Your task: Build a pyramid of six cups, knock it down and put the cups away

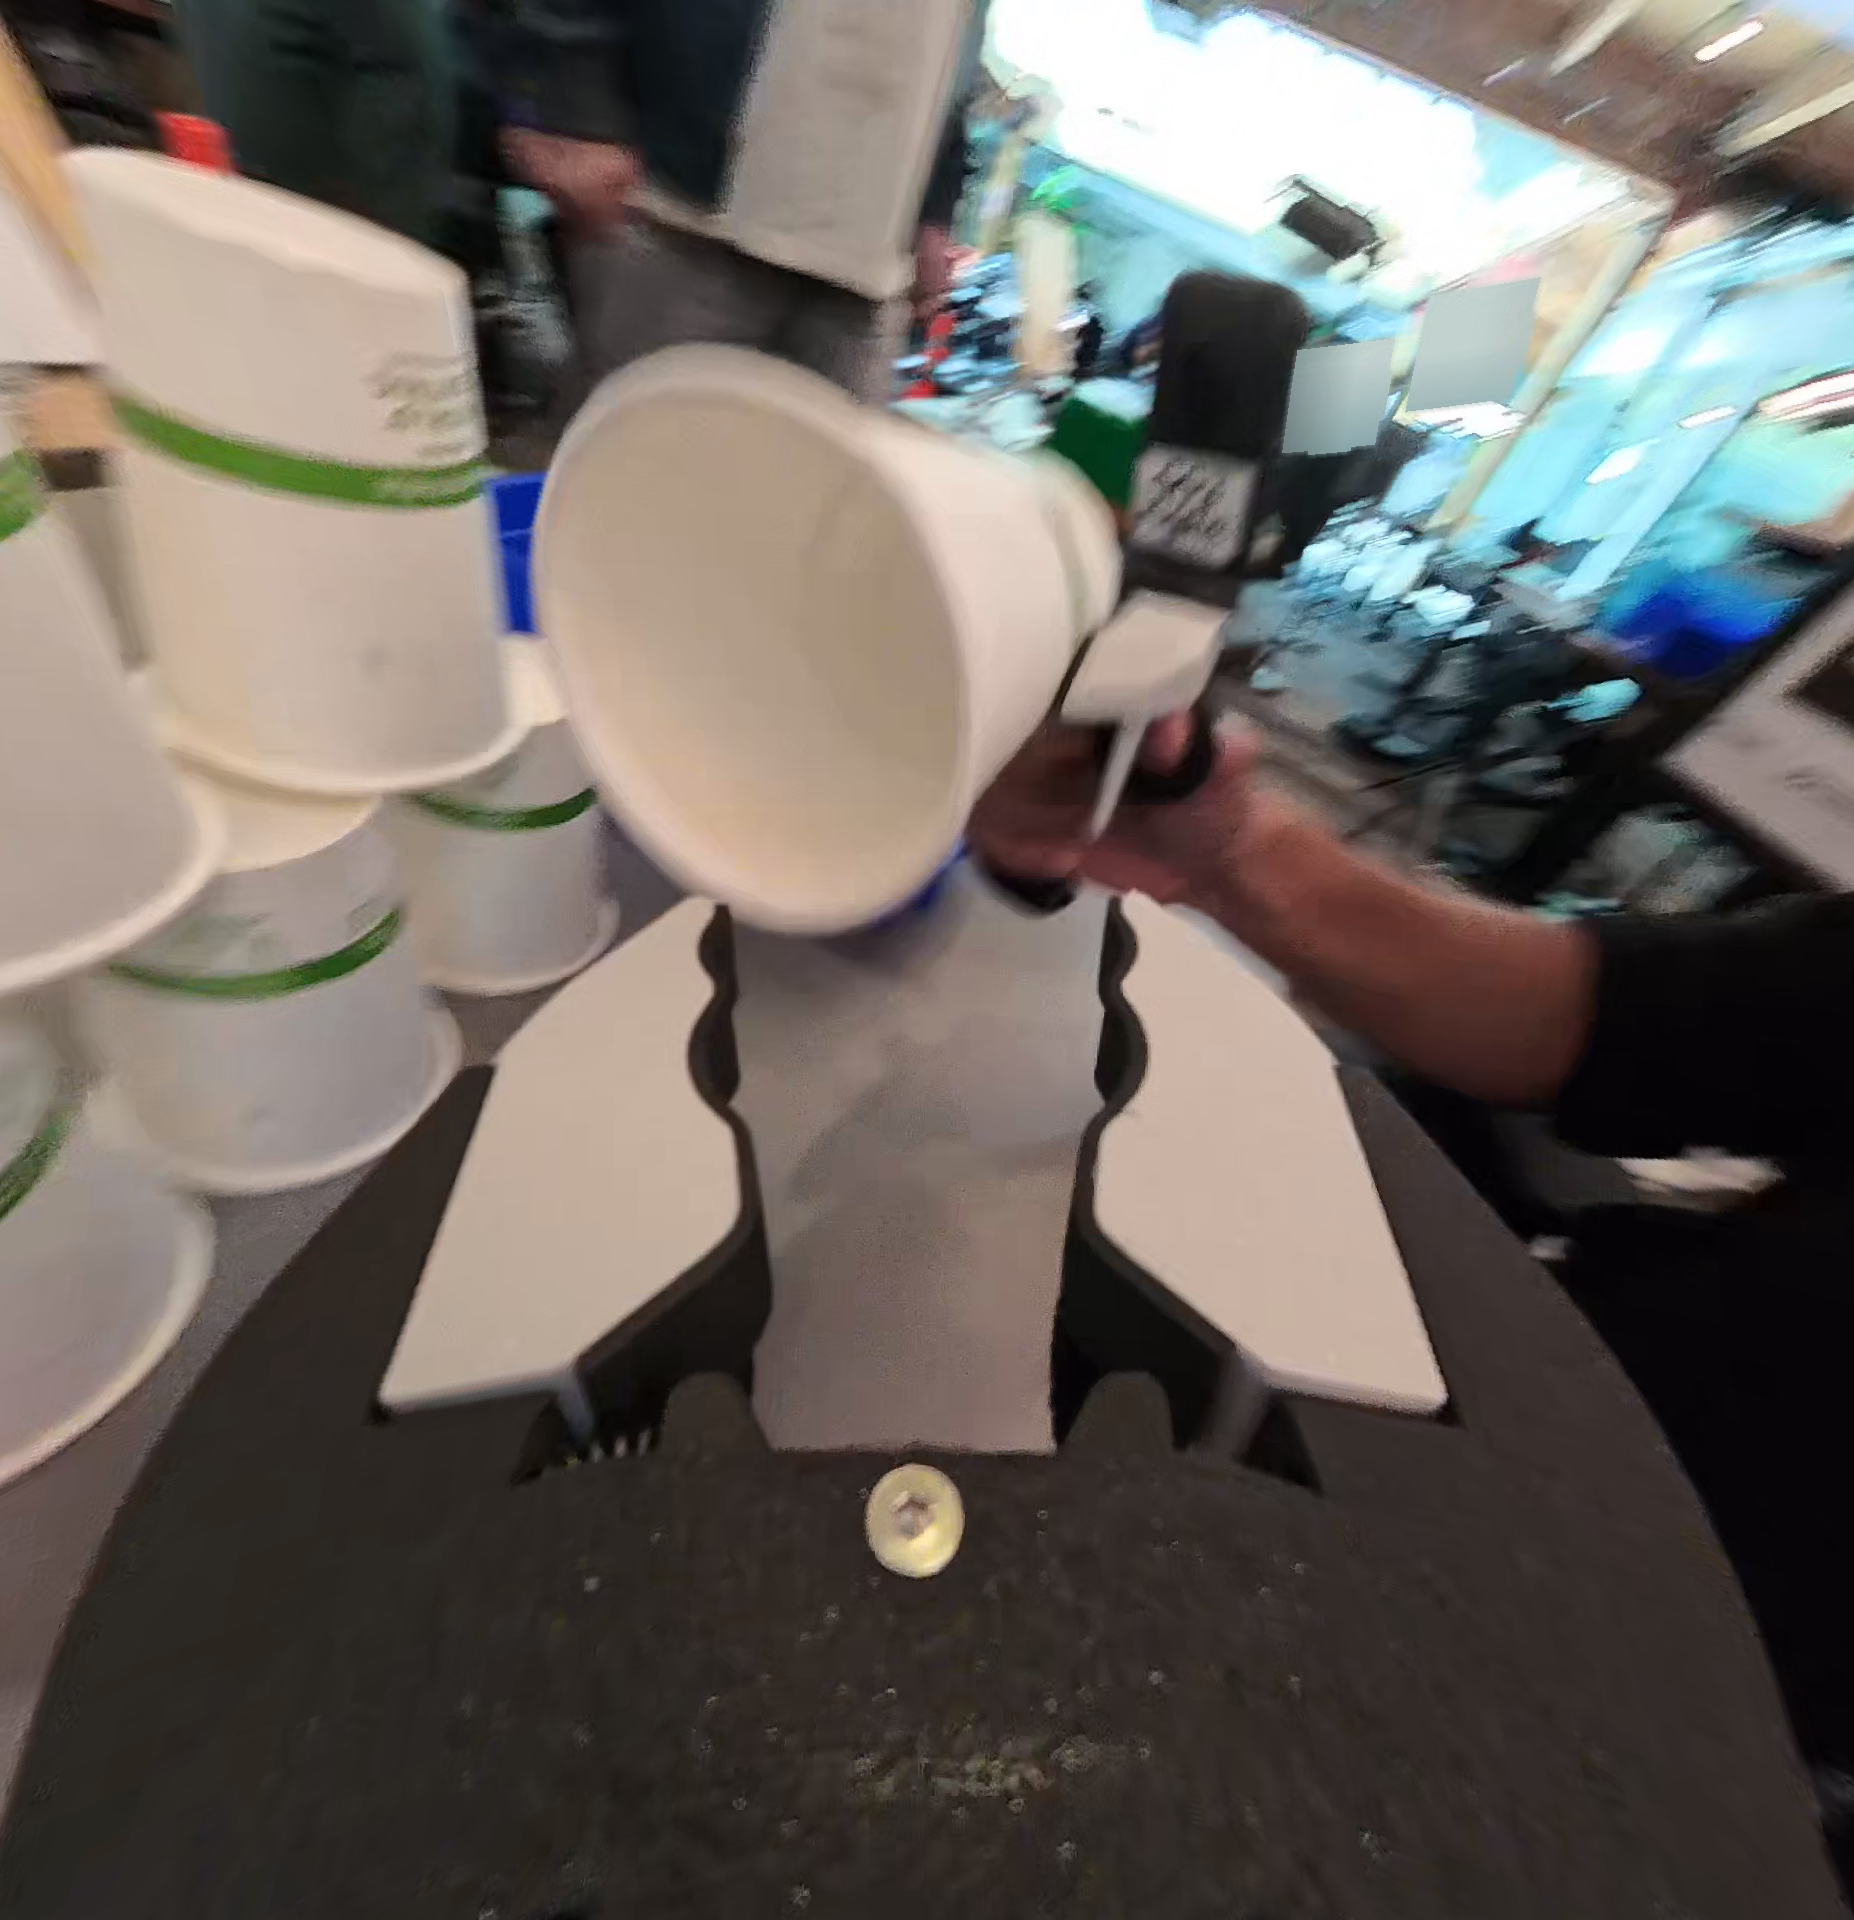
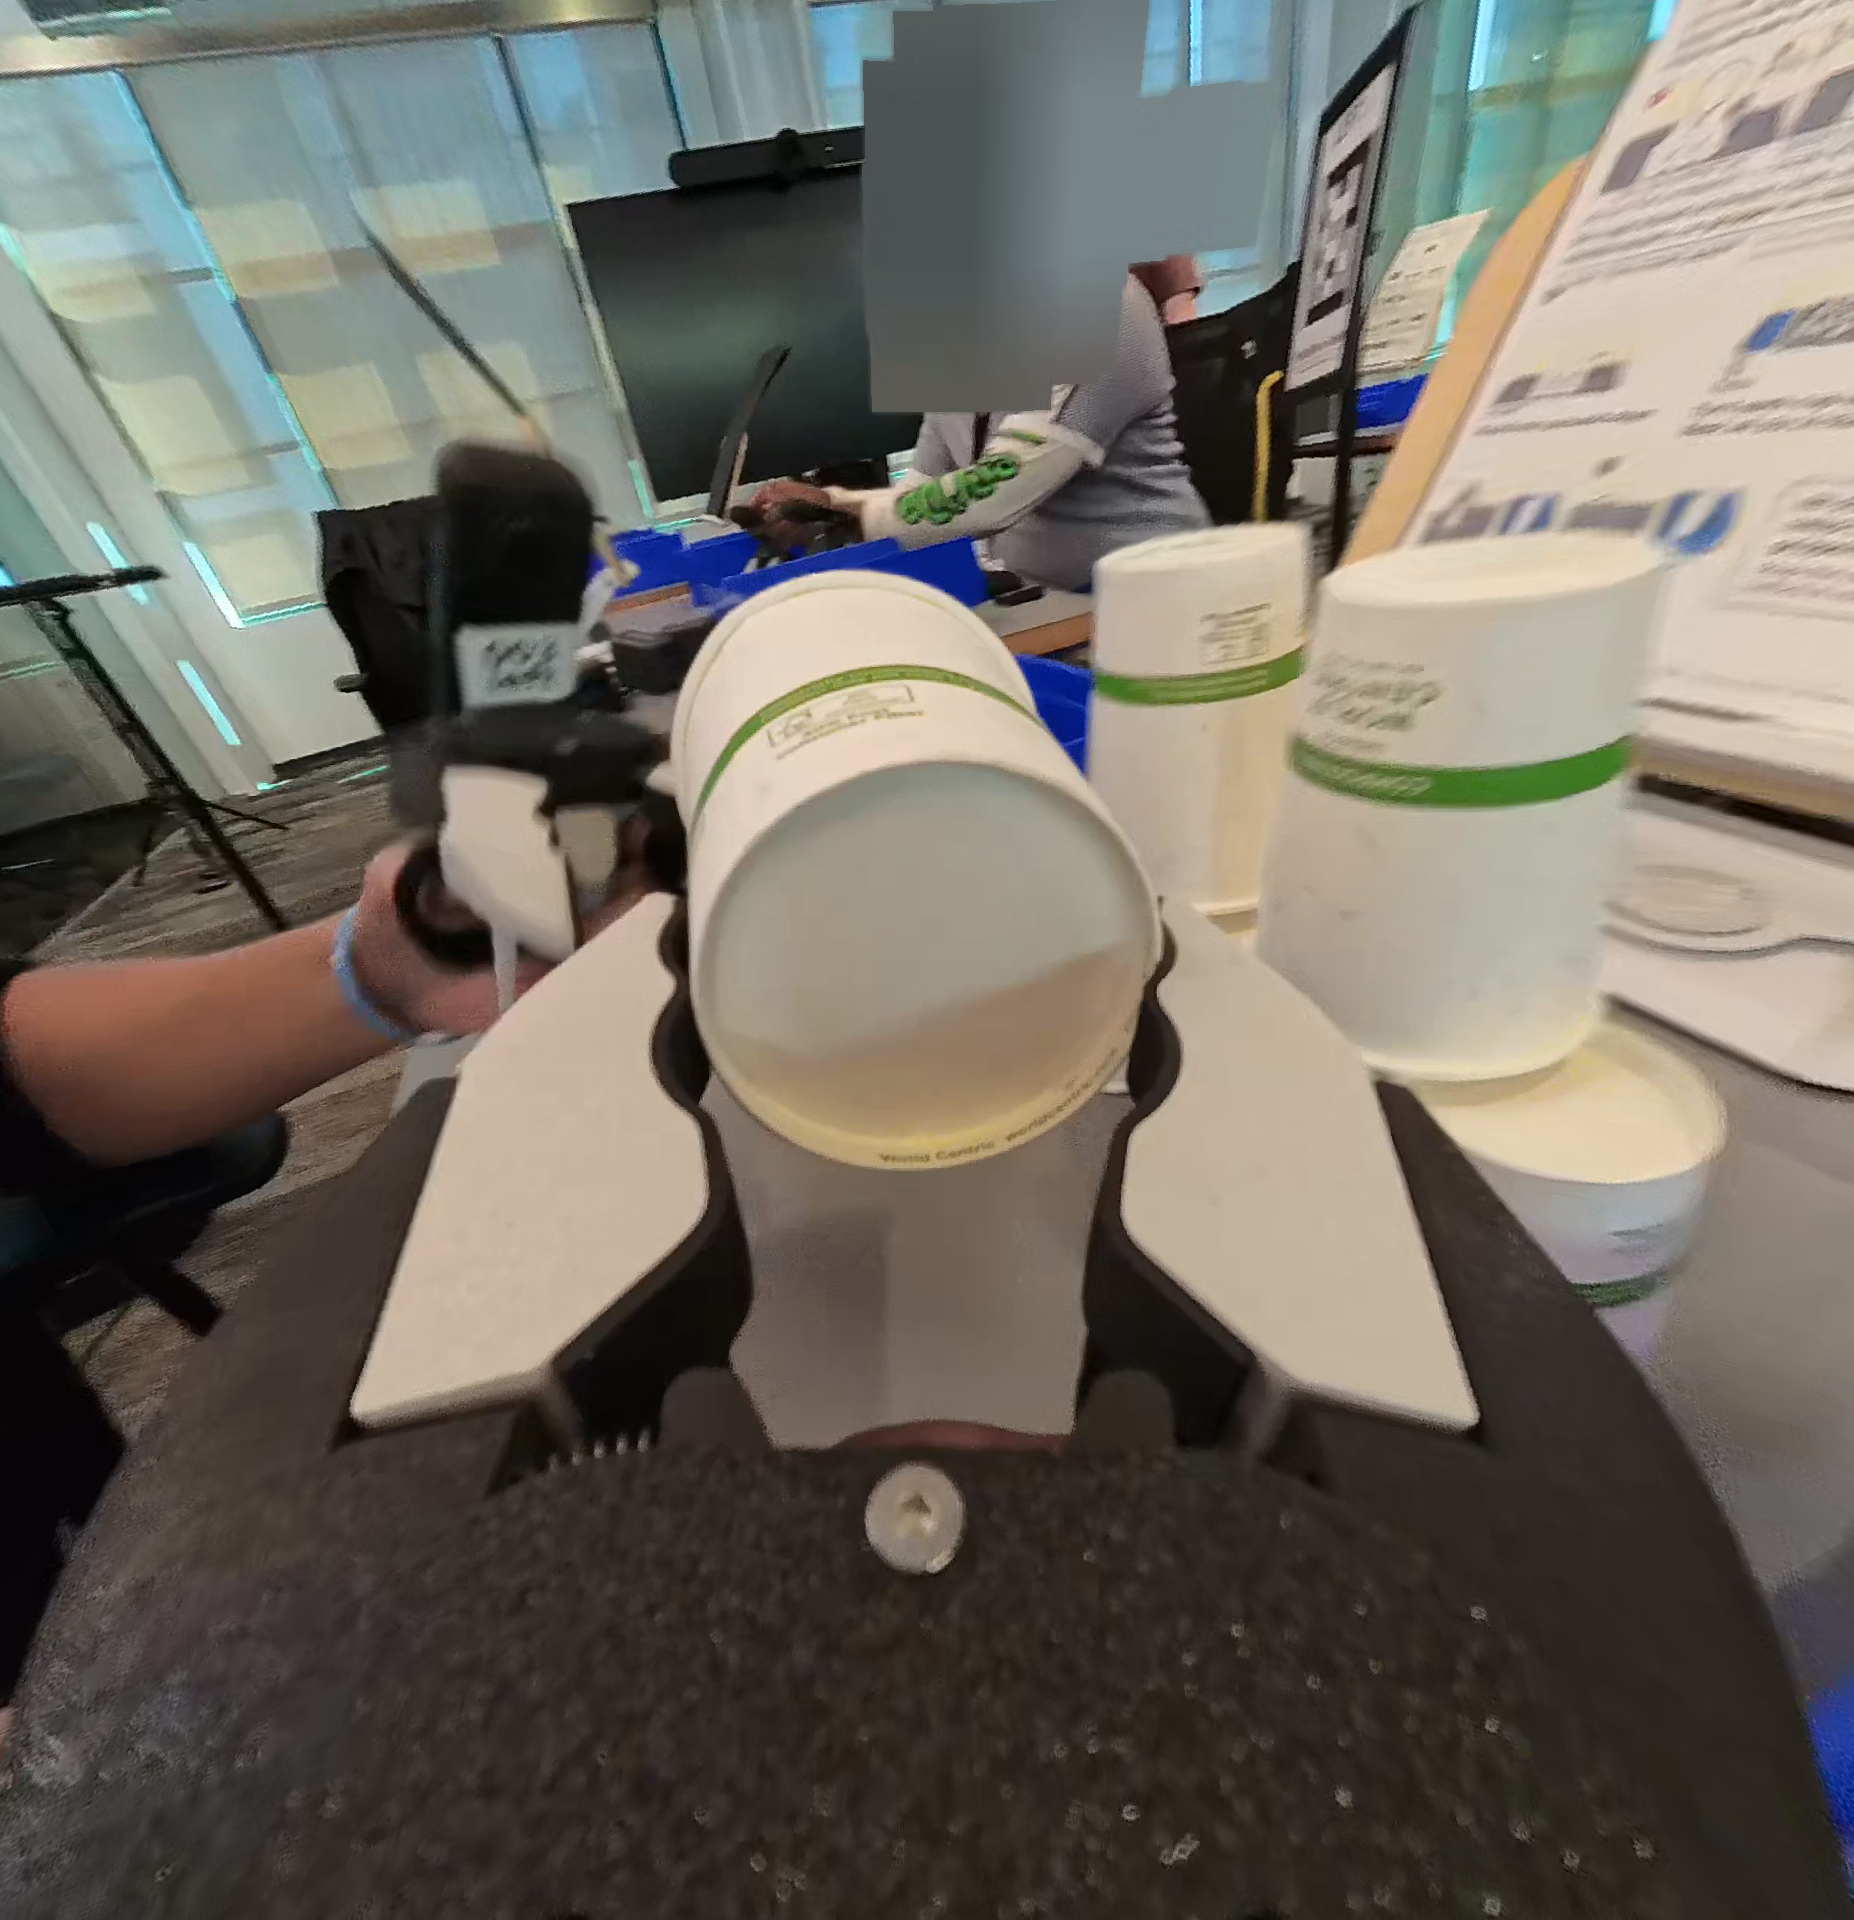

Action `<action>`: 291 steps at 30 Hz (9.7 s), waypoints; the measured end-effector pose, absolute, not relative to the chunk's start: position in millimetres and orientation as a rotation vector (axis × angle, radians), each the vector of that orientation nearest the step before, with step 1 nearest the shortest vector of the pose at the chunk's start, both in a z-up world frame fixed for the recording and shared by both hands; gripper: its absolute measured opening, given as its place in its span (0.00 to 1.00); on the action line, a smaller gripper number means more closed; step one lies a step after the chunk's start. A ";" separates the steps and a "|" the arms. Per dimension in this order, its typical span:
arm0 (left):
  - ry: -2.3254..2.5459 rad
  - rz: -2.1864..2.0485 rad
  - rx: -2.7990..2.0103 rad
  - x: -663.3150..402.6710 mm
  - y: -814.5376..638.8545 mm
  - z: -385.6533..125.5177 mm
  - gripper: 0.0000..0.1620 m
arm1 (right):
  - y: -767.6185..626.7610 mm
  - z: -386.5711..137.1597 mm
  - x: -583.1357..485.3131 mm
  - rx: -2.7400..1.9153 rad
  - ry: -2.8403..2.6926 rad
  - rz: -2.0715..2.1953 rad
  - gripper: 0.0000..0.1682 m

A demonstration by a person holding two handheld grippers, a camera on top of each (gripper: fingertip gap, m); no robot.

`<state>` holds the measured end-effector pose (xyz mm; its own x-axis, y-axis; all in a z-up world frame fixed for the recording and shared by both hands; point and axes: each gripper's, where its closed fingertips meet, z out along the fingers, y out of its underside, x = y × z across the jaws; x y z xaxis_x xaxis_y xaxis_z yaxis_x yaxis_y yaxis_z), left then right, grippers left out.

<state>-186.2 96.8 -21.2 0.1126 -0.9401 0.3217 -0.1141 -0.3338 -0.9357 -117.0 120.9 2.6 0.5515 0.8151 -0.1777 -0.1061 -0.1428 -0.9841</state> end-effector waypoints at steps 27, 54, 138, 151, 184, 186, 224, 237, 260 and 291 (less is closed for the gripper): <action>1.013 -0.692 -1.837 -201.1 99.8 -117.4 0.41 | 282.1 101.4 -126.5 -2.435 -1.626 -0.130 0.48; 0.830 -0.663 -1.778 -227.3 114.8 -71.1 0.41 | 198.9 180.2 -106.7 -1.752 -0.981 -0.029 0.50; 0.788 -0.621 -2.002 -275.2 51.4 -138.7 0.44 | 56.8 -107.0 -104.5 -1.822 -0.518 0.307 0.45; 0.795 -0.530 -1.942 -283.4 56.7 -132.8 0.47 | 35.7 -103.4 -100.7 -1.743 -0.484 0.329 0.50; 0.884 -0.656 -1.988 -276.1 58.2 -127.6 0.49 | 37.5 -107.5 -90.3 -1.754 -0.462 0.287 0.47; 0.984 -0.582 -1.985 -283.4 77.5 -110.7 0.48 | 36.9 -108.3 -90.4 -1.758 -0.461 0.295 0.47; 1.007 -1.188 -1.669 -271.8 181.6 43.6 0.51 | 78.6 -23.3 -154.1 -1.525 -0.605 0.945 0.36; 1.049 -1.536 -1.590 -180.9 136.5 19.0 0.51 | 93.9 28.1 -169.9 -1.410 -0.811 1.037 0.01; 0.888 -1.192 -1.904 -242.9 63.8 -104.2 0.52 | 204.1 -56.9 124.2 -2.606 -1.236 -0.147 0.00; 1.040 -1.011 -1.950 -240.2 59.5 -127.0 0.52 | 60.0 -19.7 -102.8 -1.758 -0.848 0.635 0.30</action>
